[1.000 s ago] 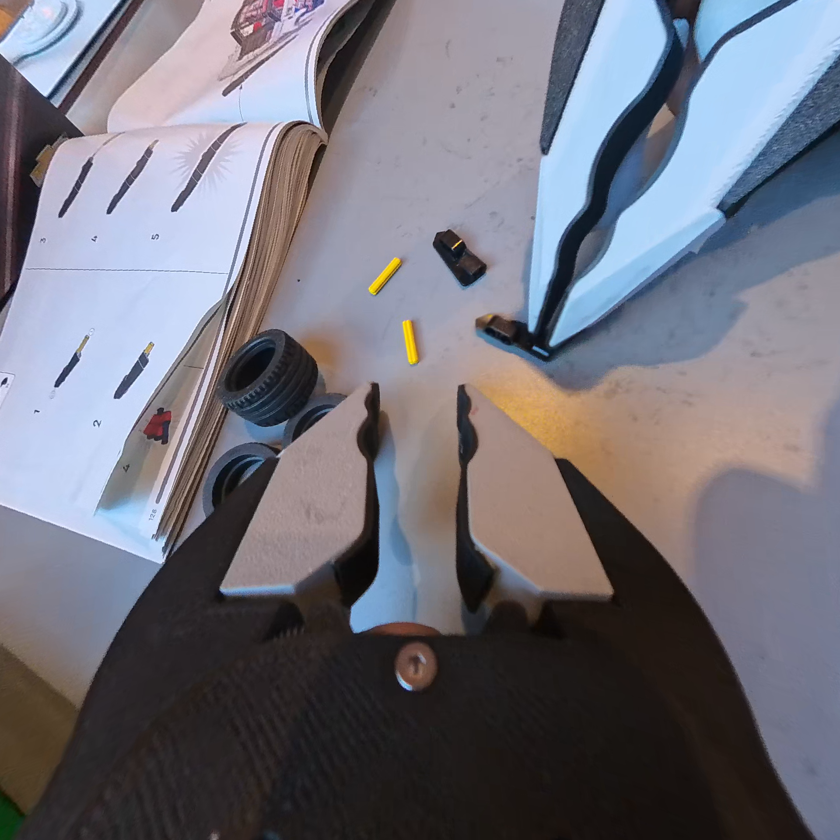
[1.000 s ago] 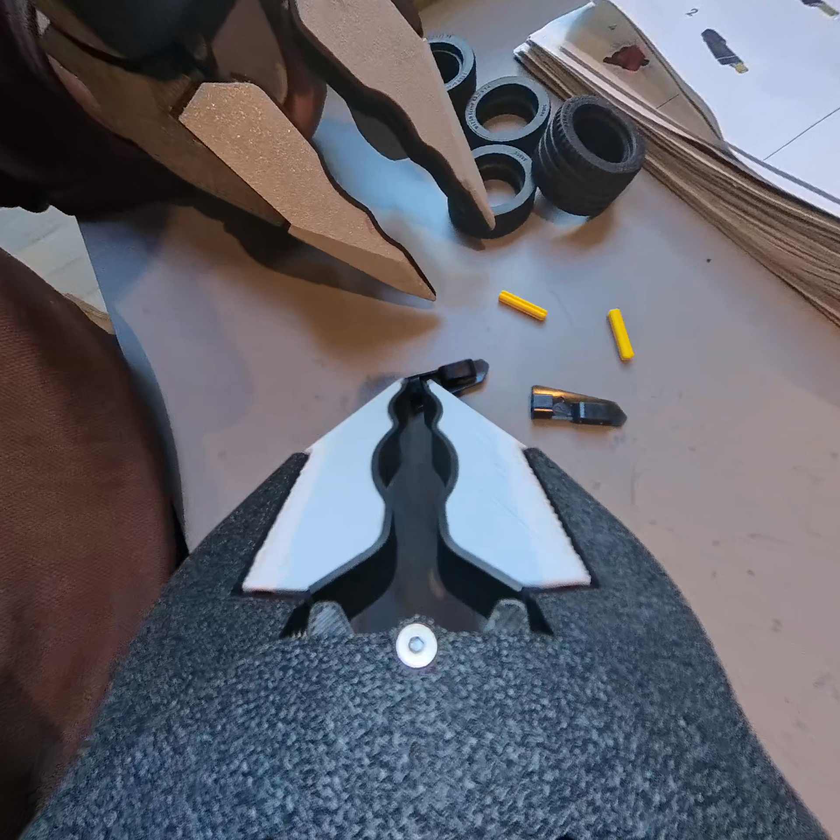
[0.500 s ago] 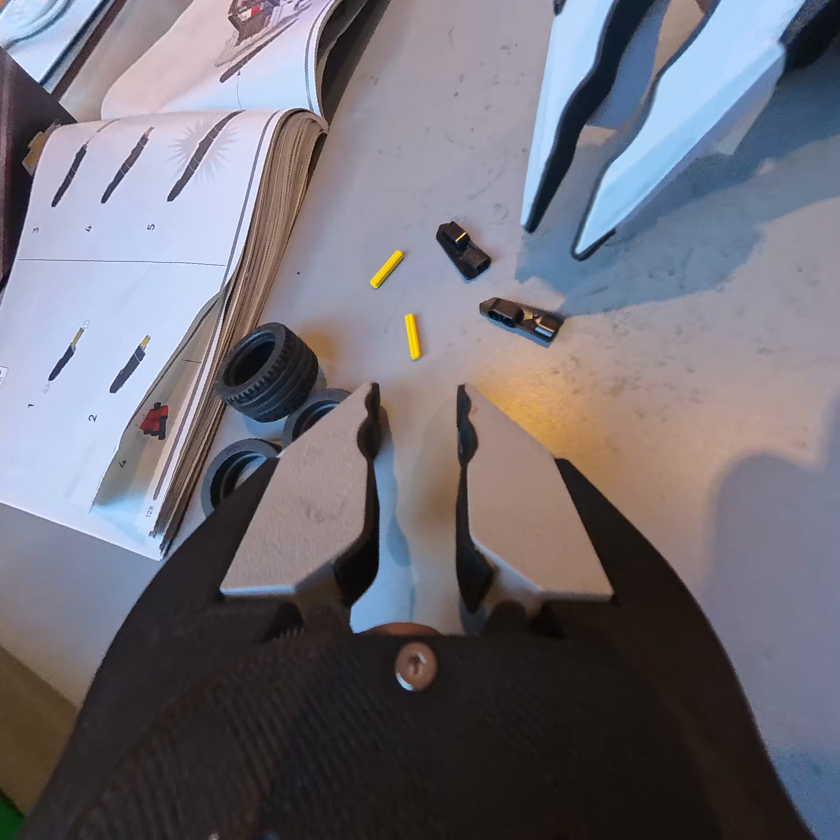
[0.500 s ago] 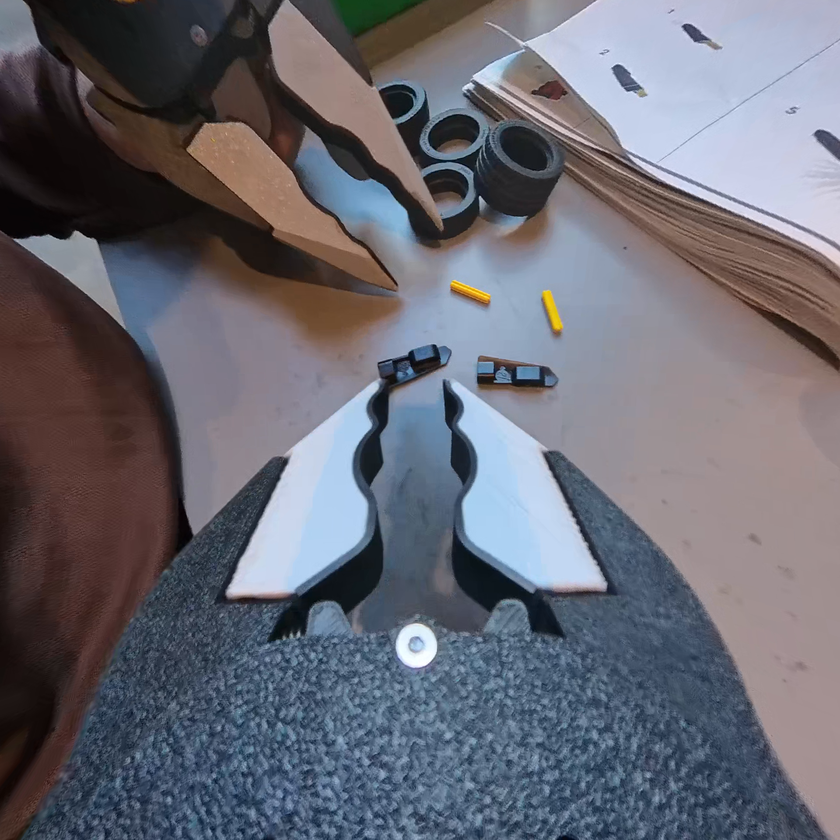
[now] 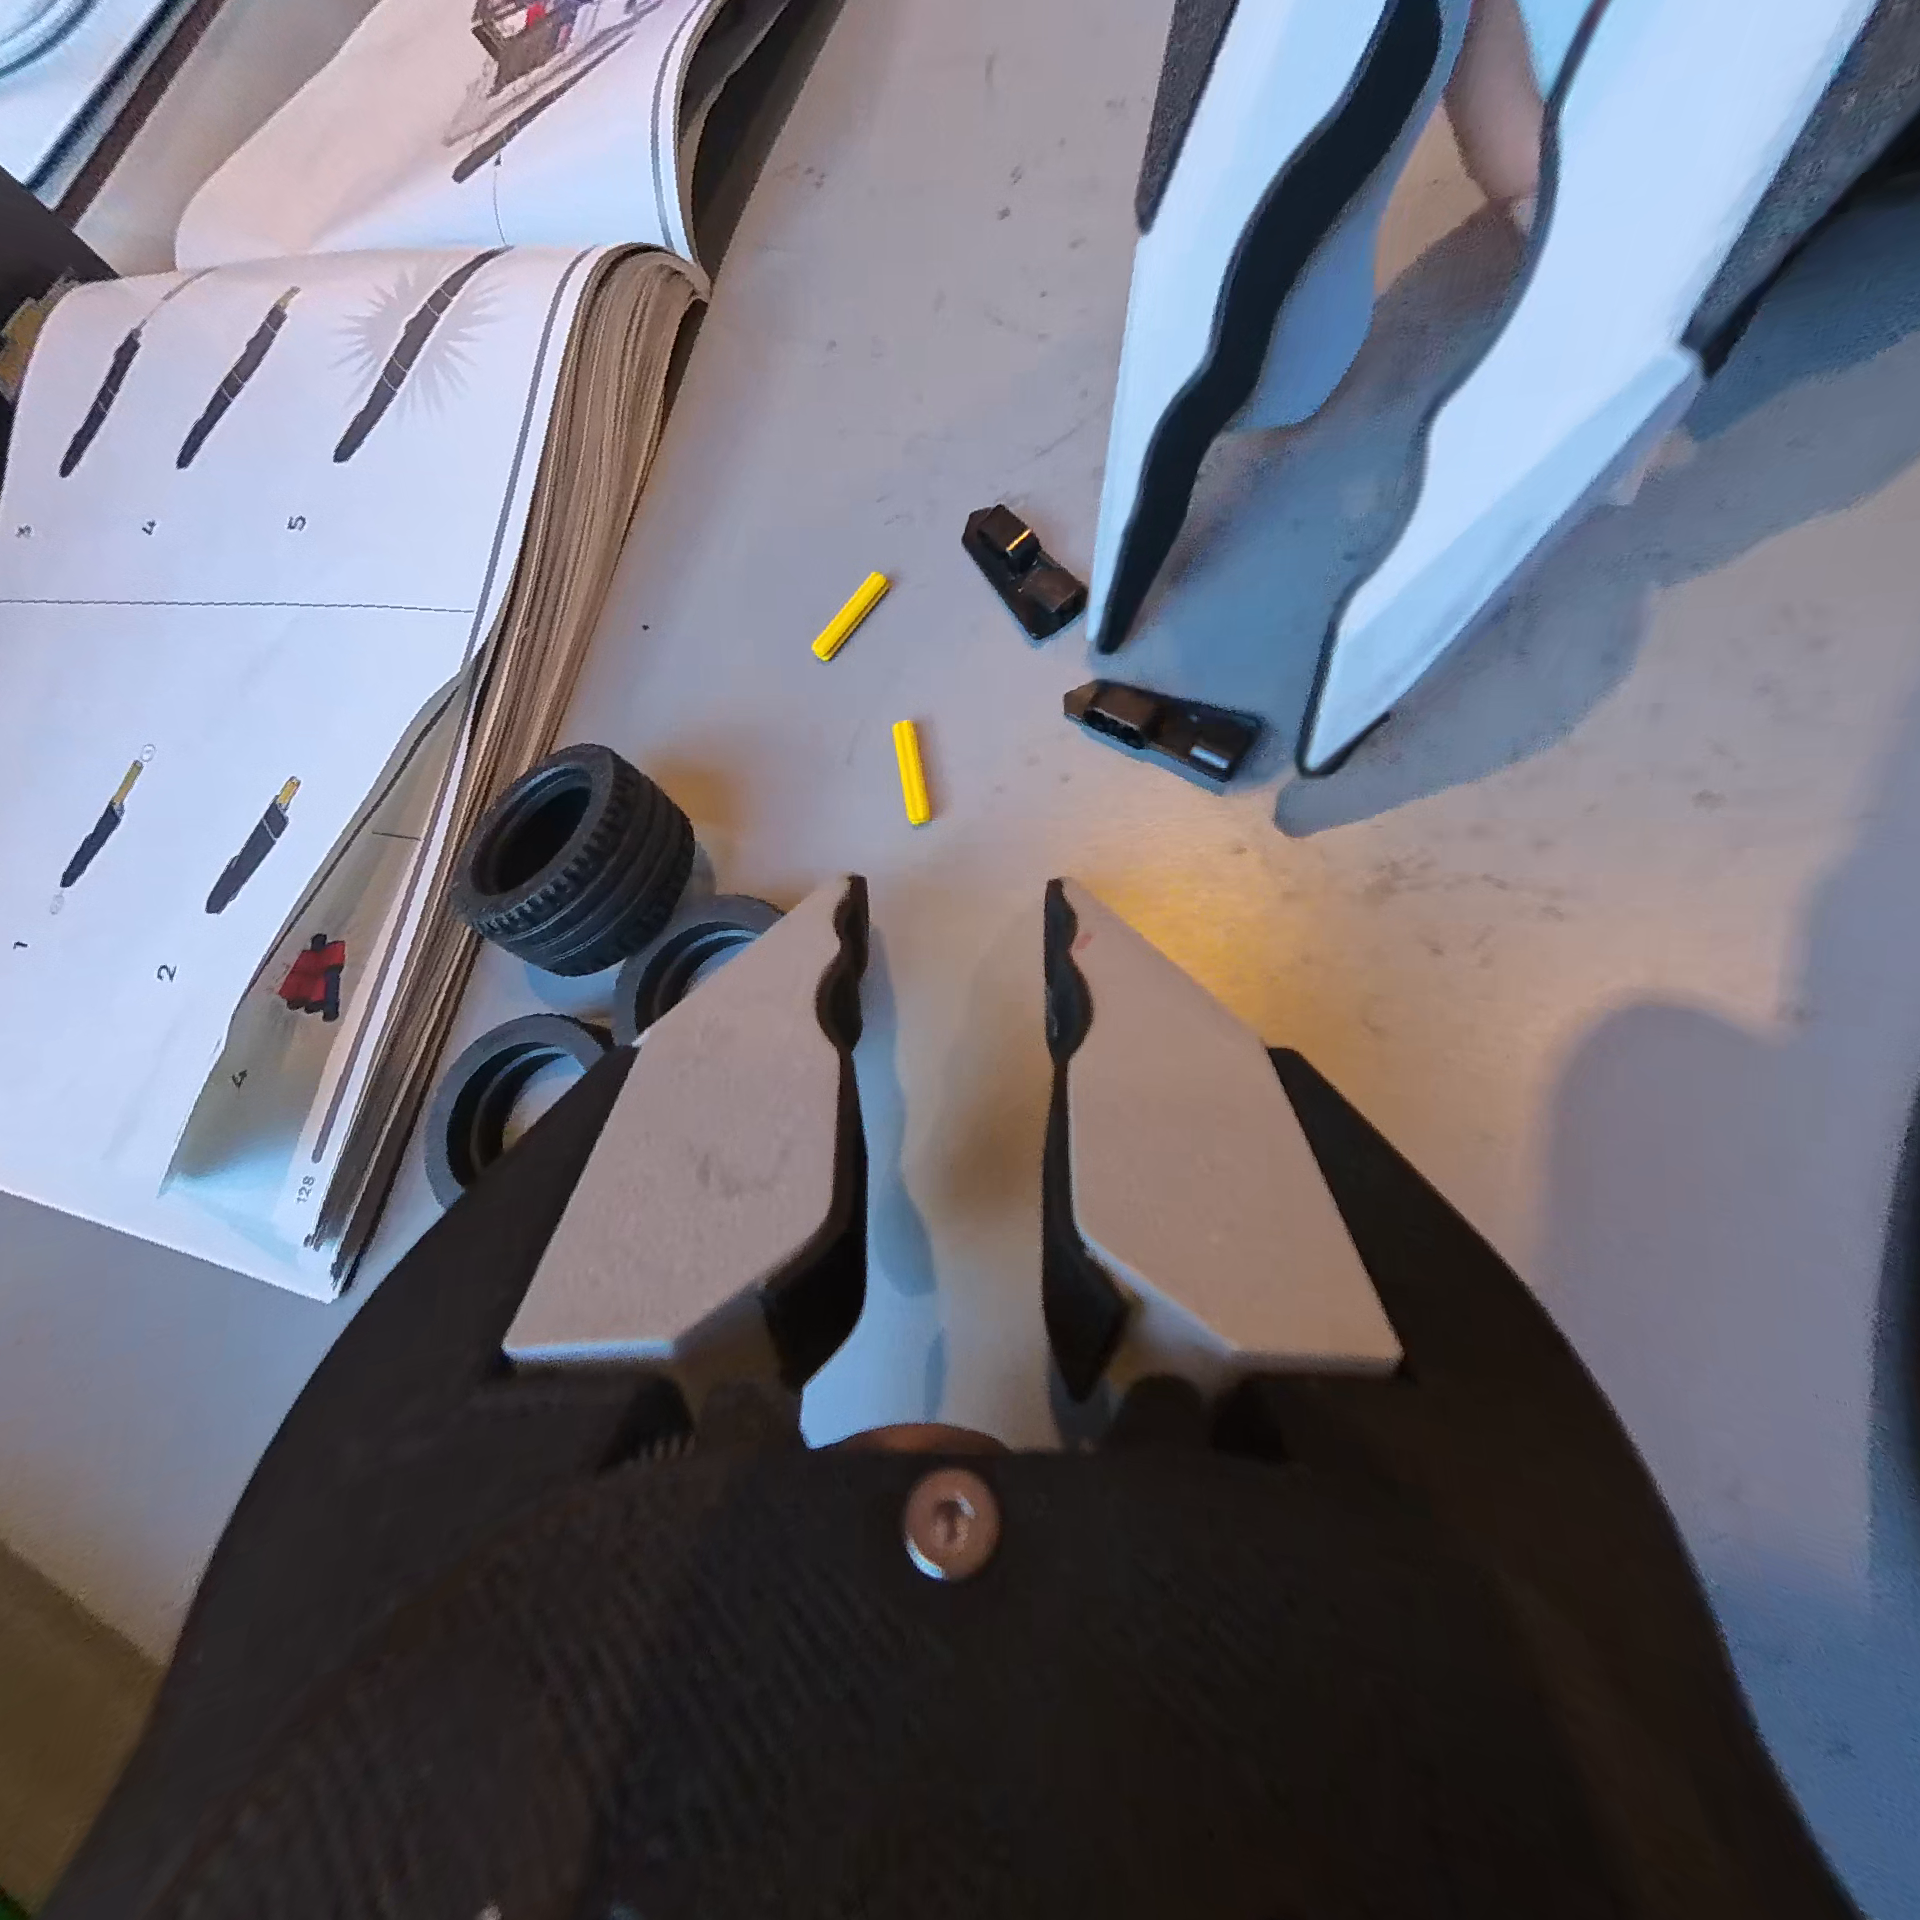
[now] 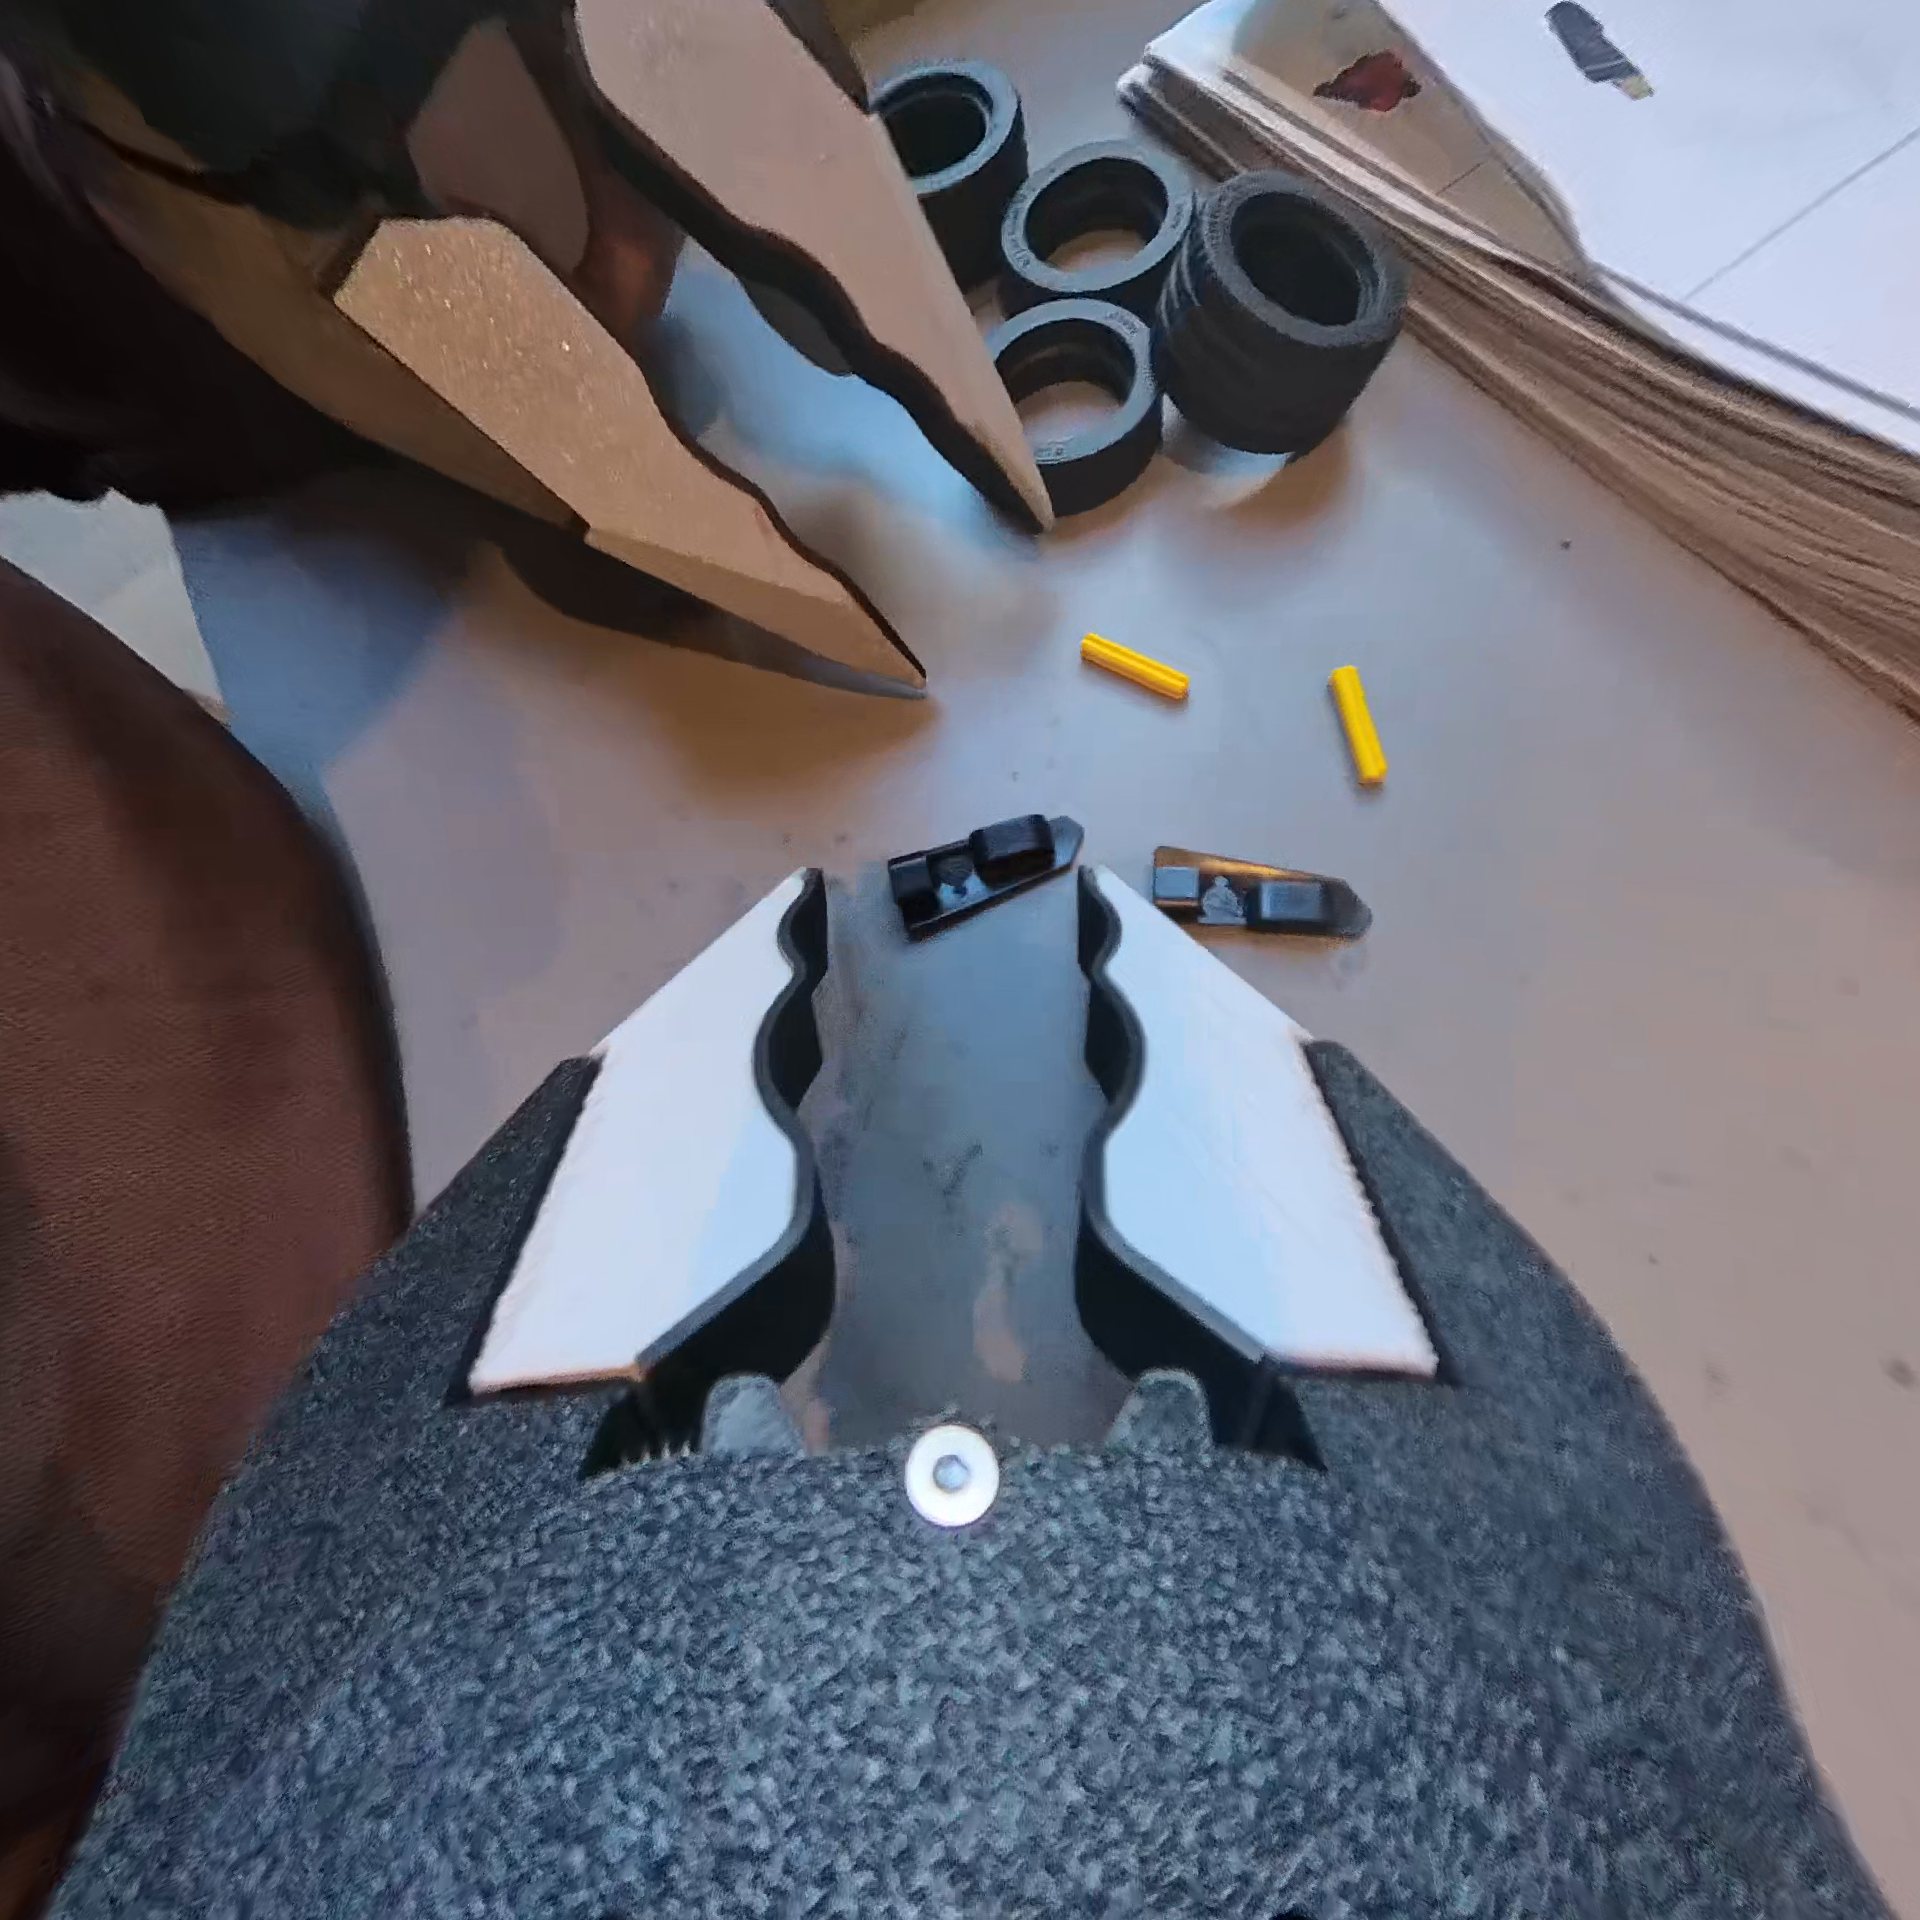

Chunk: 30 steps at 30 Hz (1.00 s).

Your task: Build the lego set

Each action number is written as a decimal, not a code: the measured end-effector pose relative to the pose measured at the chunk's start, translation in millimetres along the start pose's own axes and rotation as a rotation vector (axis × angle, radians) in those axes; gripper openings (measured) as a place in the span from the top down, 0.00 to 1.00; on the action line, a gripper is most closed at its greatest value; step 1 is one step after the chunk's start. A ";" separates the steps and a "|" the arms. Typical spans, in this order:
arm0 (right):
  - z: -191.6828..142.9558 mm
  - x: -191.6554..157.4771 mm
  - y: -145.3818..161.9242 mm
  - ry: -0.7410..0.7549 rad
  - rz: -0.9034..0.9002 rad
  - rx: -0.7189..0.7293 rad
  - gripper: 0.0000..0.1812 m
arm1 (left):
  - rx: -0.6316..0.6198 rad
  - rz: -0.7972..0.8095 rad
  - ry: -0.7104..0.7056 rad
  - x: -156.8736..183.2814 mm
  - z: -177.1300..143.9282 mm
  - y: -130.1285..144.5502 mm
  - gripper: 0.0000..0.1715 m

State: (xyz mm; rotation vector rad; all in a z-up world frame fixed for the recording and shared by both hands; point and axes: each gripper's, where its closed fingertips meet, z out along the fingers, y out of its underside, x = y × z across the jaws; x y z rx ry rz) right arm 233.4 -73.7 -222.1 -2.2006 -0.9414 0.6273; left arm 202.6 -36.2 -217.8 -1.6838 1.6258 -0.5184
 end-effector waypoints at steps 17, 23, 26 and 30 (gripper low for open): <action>7.6 -10.0 -4.0 0.024 -0.271 -0.023 0.84 | 0.043 -0.156 0.240 28.4 -5.8 -9.2 0.79; -2.2 -19.6 -16.5 0.093 -0.430 0.023 0.84 | 0.079 -0.313 0.372 33.1 -11.2 -15.2 0.78; -6.9 -27.5 -24.7 0.135 -0.520 0.051 0.84 | 0.142 -0.432 0.487 35.4 -19.9 -26.2 0.78; -7.9 -37.7 -33.0 0.167 -0.584 0.091 0.84 | 0.194 -0.559 0.608 36.8 -28.1 -35.9 0.78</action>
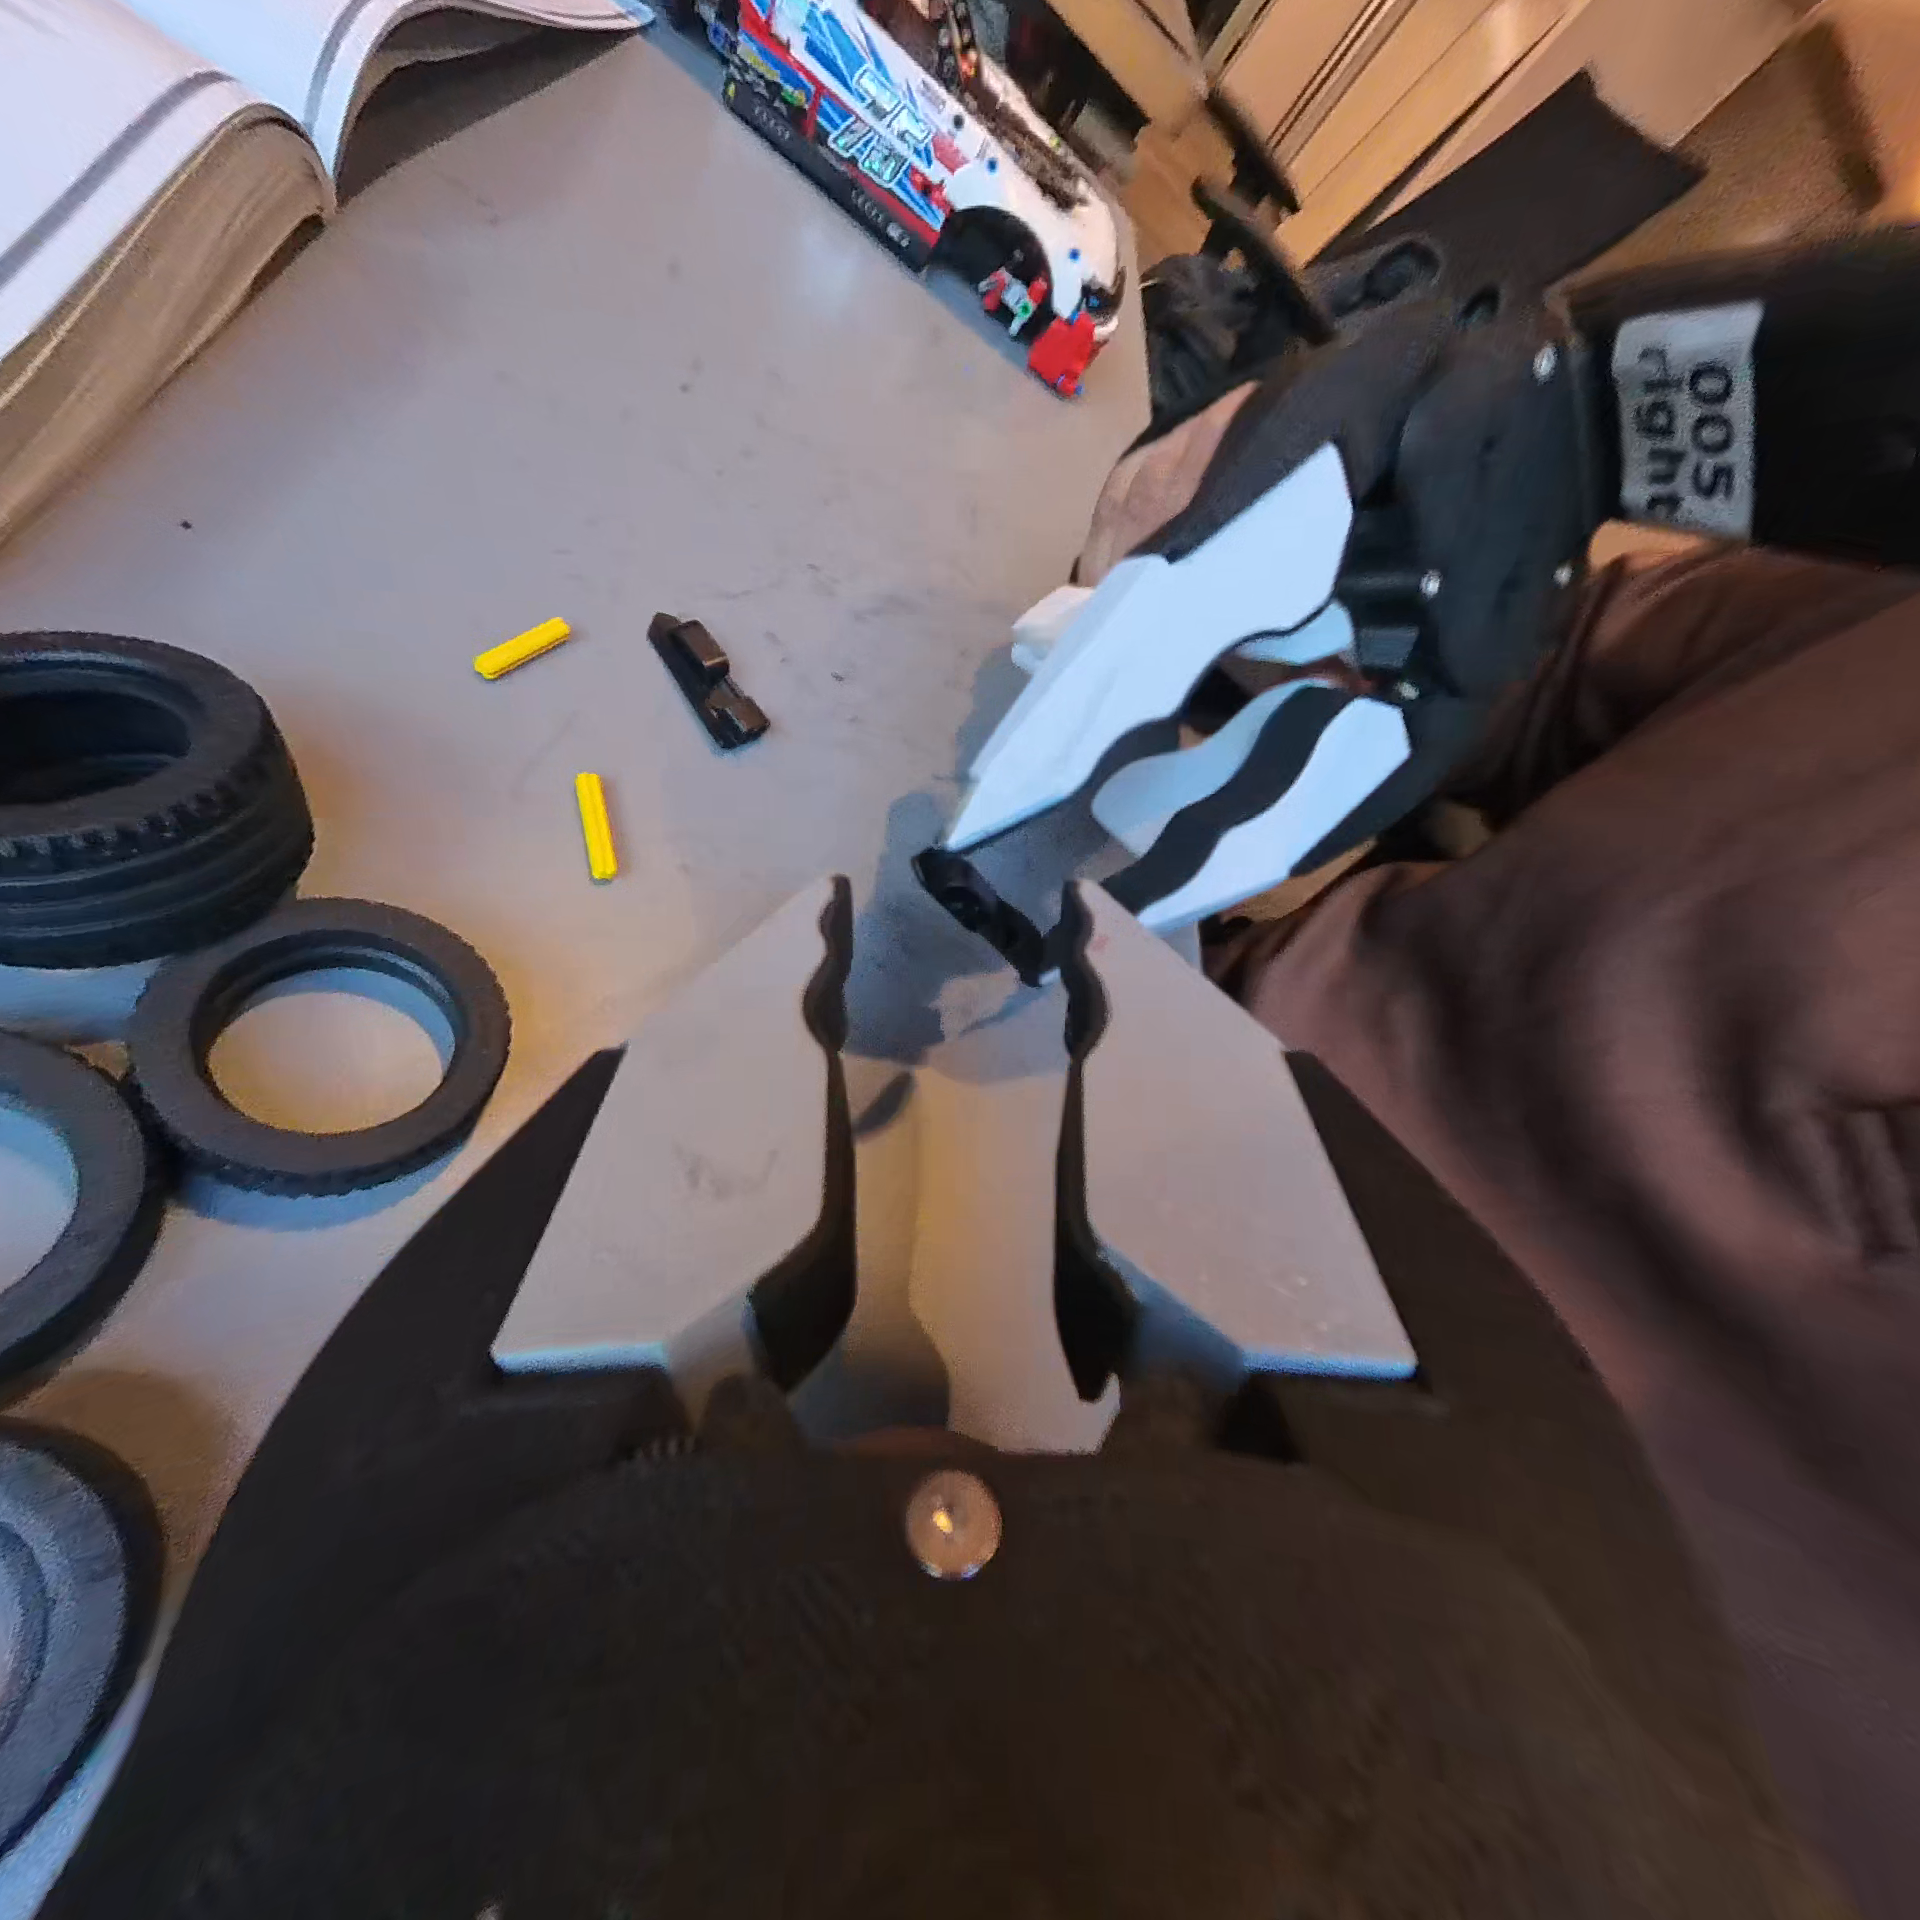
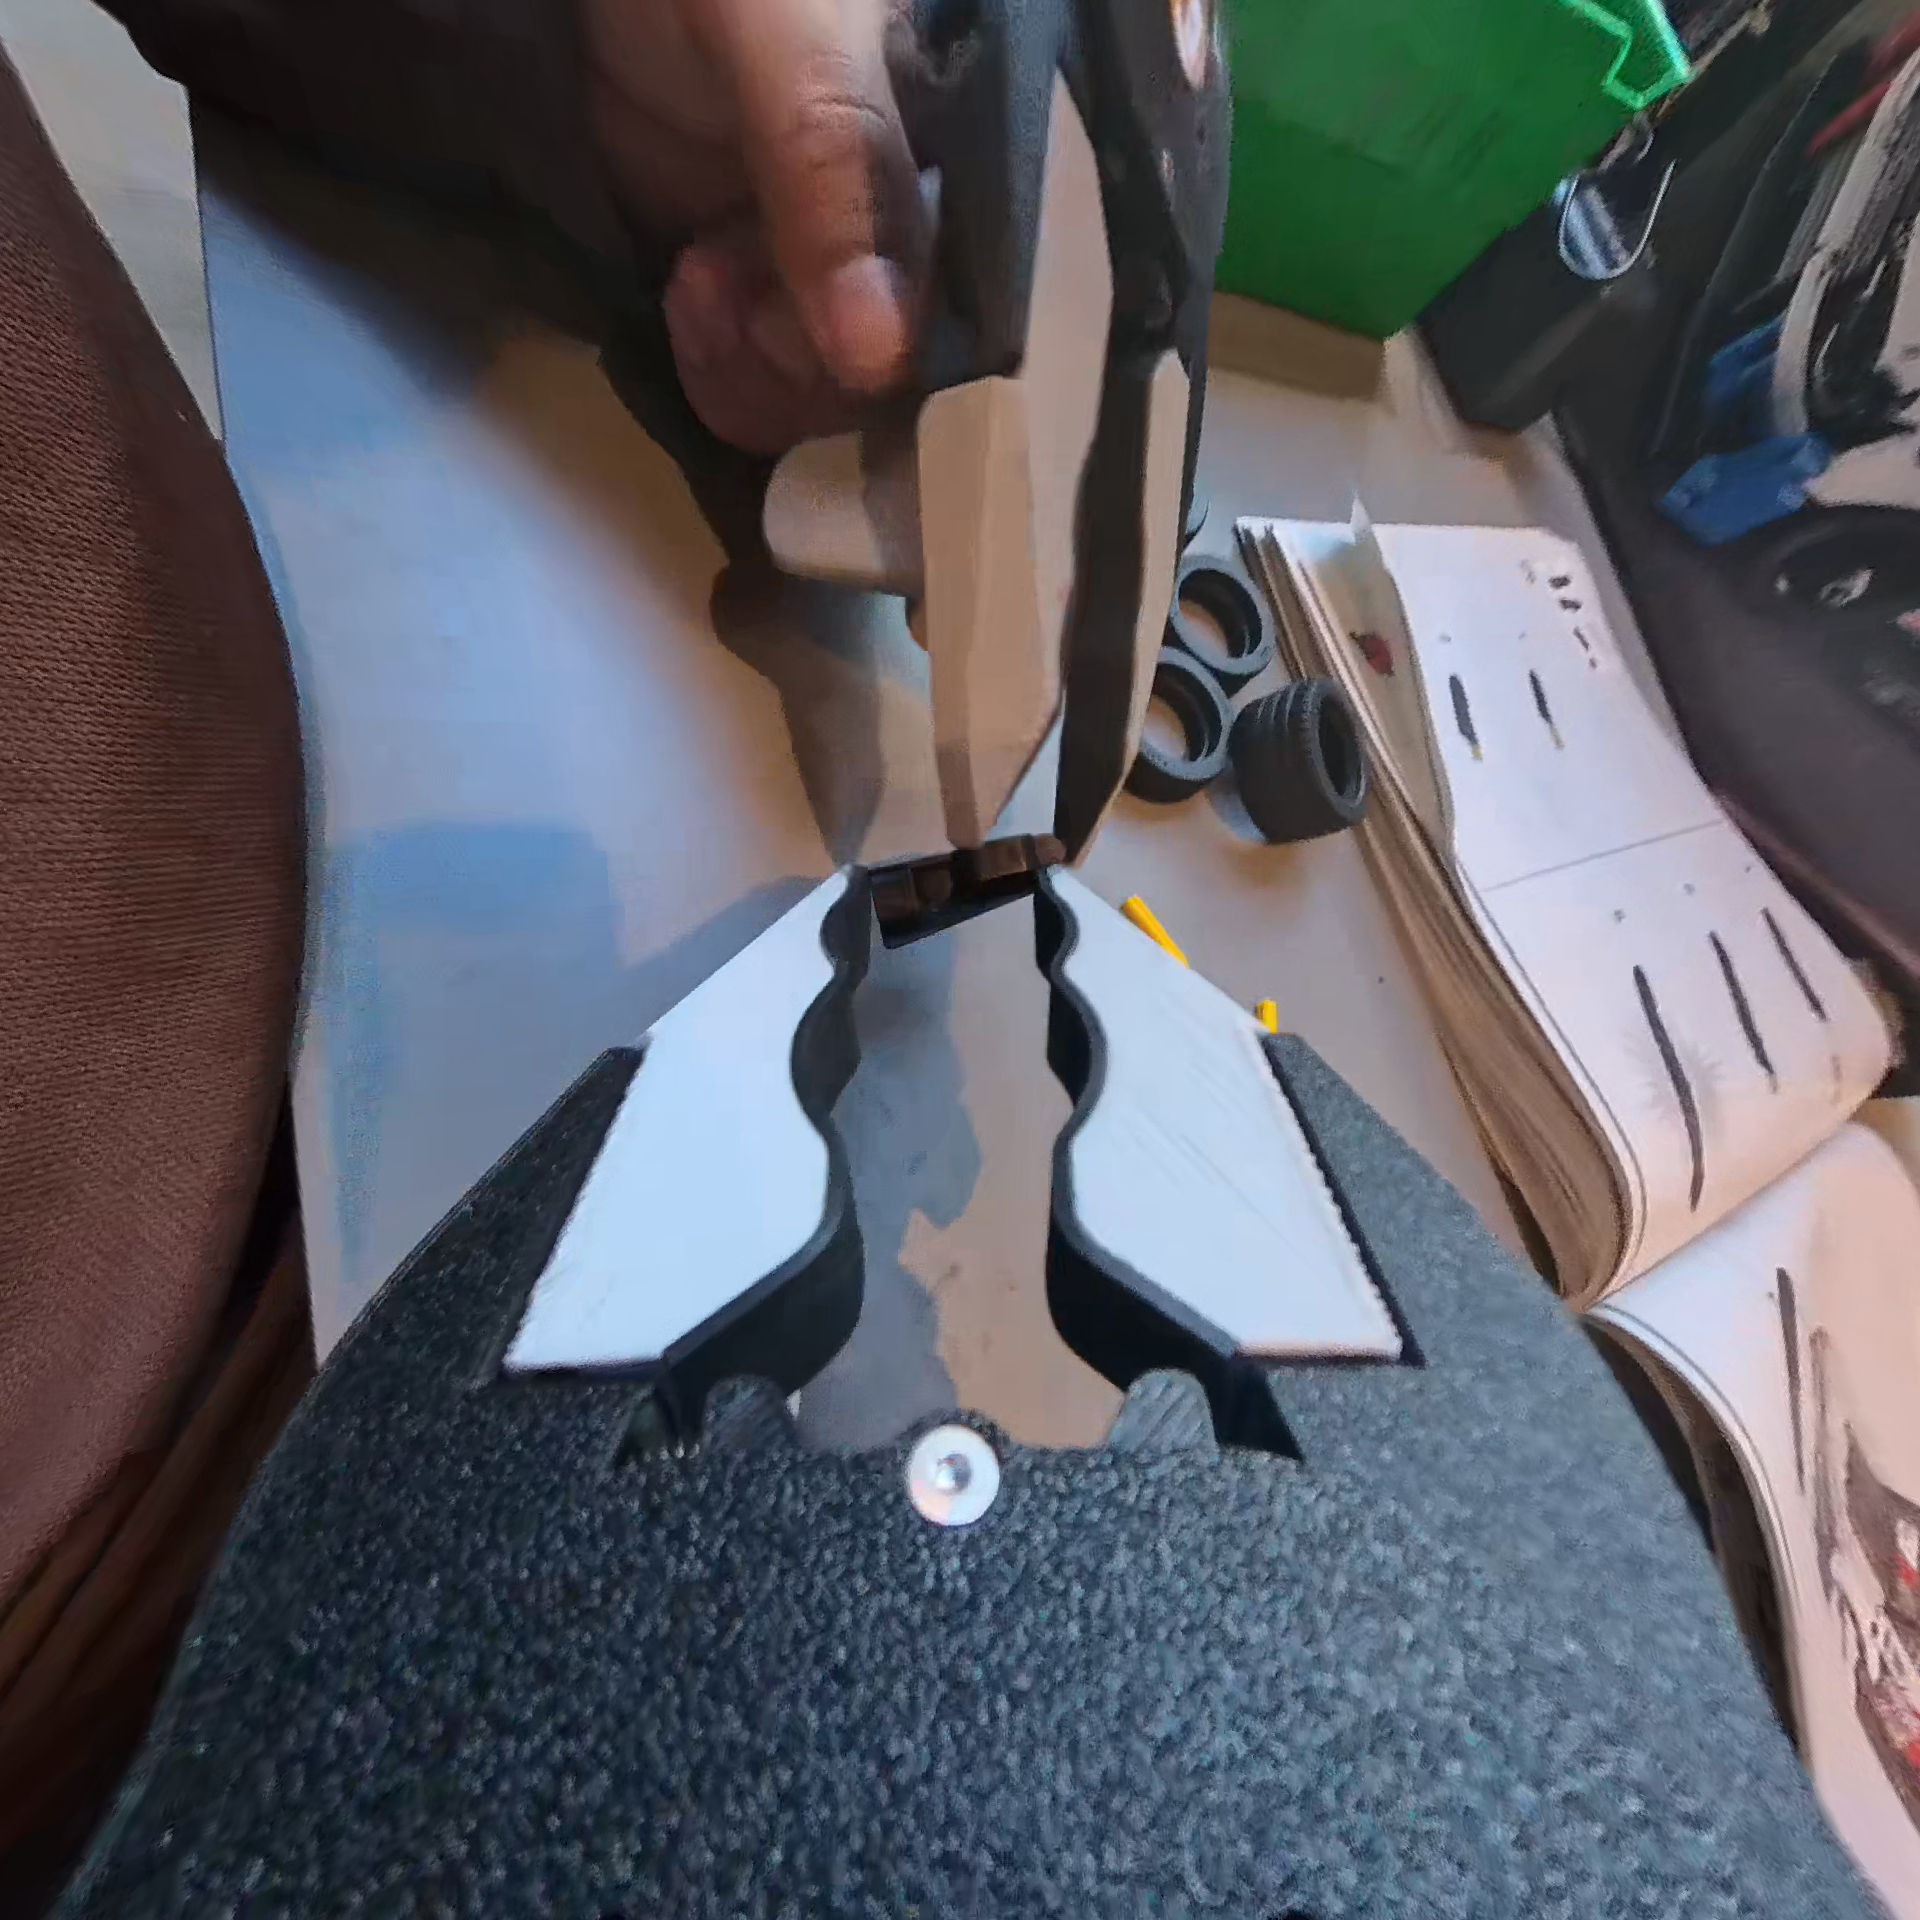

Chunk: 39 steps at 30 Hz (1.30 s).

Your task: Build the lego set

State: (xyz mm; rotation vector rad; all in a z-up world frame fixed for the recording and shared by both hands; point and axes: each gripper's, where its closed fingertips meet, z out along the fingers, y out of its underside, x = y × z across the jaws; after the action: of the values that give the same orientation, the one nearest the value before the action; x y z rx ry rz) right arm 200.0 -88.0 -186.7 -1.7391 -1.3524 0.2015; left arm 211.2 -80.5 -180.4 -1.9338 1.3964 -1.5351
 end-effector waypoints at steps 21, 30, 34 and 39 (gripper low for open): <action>0.8 5.2 19.2 -0.130 0.295 0.037 0.83 | 0.035 0.831 -0.209 21.8 -12.1 9.9 1.00; 5.6 -16.2 17.6 -0.250 0.275 0.014 0.83 | -0.212 0.959 -0.256 17.9 -16.3 56.6 0.86; 8.2 -23.4 18.6 -0.272 0.270 -0.016 0.83 | -0.273 0.911 -0.353 3.6 -31.2 66.0 0.86; 8.8 0.3 29.4 -0.183 0.227 -0.081 0.84 | -0.231 0.588 -0.473 -4.8 -35.4 60.3 0.81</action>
State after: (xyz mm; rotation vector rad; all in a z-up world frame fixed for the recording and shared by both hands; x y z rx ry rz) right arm 215.2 -83.1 -212.8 -1.9816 -1.3042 0.4478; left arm 150.9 -94.3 -213.4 -1.6291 1.7456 -0.6284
